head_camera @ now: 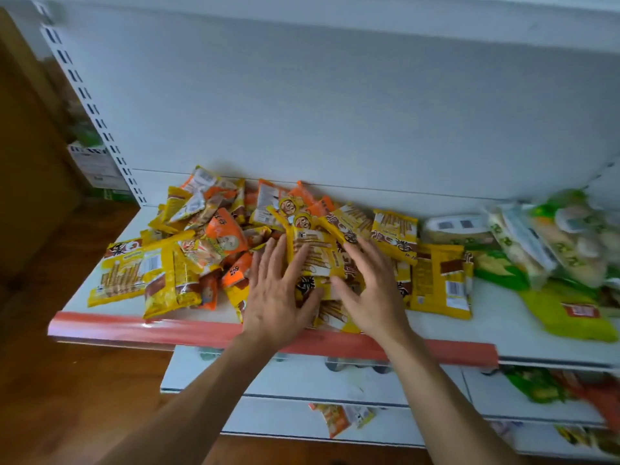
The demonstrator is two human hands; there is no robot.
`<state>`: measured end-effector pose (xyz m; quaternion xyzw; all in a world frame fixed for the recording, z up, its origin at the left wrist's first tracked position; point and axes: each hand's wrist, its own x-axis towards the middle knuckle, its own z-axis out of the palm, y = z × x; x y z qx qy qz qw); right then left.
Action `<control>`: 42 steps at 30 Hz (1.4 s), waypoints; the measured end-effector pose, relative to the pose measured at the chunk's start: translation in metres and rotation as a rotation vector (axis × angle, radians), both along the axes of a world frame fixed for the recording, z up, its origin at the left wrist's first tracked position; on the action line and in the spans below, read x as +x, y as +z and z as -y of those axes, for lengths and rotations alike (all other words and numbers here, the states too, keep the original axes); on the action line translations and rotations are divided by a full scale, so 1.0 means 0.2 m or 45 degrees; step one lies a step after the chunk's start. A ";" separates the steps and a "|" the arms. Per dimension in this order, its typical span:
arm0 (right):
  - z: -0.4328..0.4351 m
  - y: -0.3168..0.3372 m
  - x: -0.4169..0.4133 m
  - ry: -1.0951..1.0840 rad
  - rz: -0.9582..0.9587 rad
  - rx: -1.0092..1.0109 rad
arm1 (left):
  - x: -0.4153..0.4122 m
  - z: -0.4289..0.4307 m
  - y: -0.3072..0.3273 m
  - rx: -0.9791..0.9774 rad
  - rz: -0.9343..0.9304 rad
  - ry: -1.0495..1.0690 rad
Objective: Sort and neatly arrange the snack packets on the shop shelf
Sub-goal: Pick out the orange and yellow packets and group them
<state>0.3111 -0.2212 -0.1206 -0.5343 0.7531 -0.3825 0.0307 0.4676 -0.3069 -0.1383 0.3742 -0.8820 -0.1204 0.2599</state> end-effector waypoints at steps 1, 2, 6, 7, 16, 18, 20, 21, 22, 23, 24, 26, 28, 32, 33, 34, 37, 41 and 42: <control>-0.04 0.01 -0.03 -0.066 -0.015 -0.085 | -0.02 0.00 0.01 0.001 -0.006 0.004; -0.09 0.02 -0.07 -0.171 -0.052 -0.168 | -0.03 -0.01 0.02 -0.006 -0.008 0.003; -0.29 0.00 -0.33 -0.706 0.040 0.030 | -0.10 -0.03 0.08 -0.145 0.012 -0.005; -0.33 -0.01 -0.39 -0.759 0.139 0.166 | -0.14 -0.05 0.10 -0.170 -0.002 -0.031; -0.35 -0.01 -0.50 -0.733 1.051 0.048 | -0.53 -0.12 0.04 -0.194 0.506 -0.197; -0.34 0.00 -0.52 -0.758 1.163 -0.005 | -0.52 -0.12 0.00 -0.242 0.467 -0.198; -0.32 0.01 -0.55 -0.667 1.226 -0.013 | -0.52 -0.13 -0.02 -0.288 0.411 -0.202; -0.31 0.01 -0.56 -0.607 1.261 -0.016 | -0.52 -0.12 -0.03 -0.302 0.404 -0.199; -0.31 0.03 -0.57 -0.562 1.284 -0.023 | -0.52 -0.13 -0.03 -0.310 0.408 -0.196; -0.30 0.04 -0.59 -0.530 1.292 -0.019 | -0.53 -0.13 -0.03 -0.314 0.417 -0.190; -0.28 0.06 -0.61 -0.507 1.286 -0.001 | -0.53 -0.13 -0.03 -0.320 0.424 -0.181; -0.24 0.08 -0.64 -0.475 1.253 0.051 | -0.54 -0.13 -0.04 -0.336 0.418 -0.173; -0.21 0.09 -0.67 -0.448 1.212 0.083 | -0.56 -0.14 -0.05 -0.338 0.389 -0.168; -0.22 0.08 -0.71 -0.488 0.937 0.089 | -0.65 -0.19 -0.05 -0.296 0.379 -0.145; -0.25 0.07 -0.72 -0.509 0.872 0.095 | -0.69 -0.21 -0.05 -0.277 0.356 -0.148; -0.27 0.07 -0.73 -0.528 0.813 0.101 | -0.73 -0.24 -0.04 -0.249 0.318 -0.156; -0.32 0.06 -0.78 -0.538 0.648 0.053 | -0.84 -0.33 0.00 -0.098 0.111 -0.183; -0.35 0.04 -0.83 -0.541 0.713 -0.076 | -0.83 -0.35 0.08 0.105 -0.201 -0.285; -0.36 0.04 -0.84 -0.561 0.755 -0.110 | -0.80 -0.34 0.10 0.071 -0.225 -0.301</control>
